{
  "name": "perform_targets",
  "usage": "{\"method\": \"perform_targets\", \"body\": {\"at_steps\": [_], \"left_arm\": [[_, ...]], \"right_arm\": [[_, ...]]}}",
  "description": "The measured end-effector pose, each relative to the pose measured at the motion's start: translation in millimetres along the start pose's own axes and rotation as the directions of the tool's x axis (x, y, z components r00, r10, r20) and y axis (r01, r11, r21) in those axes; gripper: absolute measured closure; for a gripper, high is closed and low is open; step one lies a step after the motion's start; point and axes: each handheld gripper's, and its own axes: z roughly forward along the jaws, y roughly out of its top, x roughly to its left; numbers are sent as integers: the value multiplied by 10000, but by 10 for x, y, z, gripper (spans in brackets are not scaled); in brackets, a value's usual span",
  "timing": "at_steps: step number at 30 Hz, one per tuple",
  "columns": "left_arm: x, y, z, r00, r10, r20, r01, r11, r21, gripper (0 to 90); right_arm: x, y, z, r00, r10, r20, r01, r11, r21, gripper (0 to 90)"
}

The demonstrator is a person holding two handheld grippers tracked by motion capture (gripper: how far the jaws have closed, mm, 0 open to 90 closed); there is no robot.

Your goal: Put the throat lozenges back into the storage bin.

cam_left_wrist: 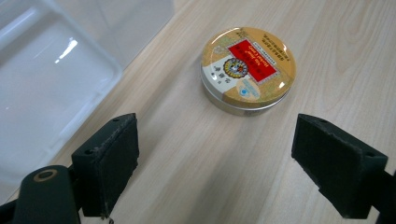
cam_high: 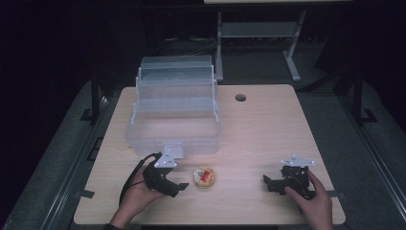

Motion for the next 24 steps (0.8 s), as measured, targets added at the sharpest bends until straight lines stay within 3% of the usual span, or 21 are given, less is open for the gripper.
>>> {"method": "perform_targets", "body": {"at_steps": [16, 24], "left_arm": [[-74, 215, 166, 9991, 359, 215, -371, 9976, 587, 143], [-128, 314, 245, 9968, 738, 299, -762, 9932, 881, 143]], "right_arm": [[0, 0, 0, 10000, 2, -1, -2, 10000, -1, 0], [0, 0, 0, 10000, 0, 0, 0, 10000, 1, 0]]}}
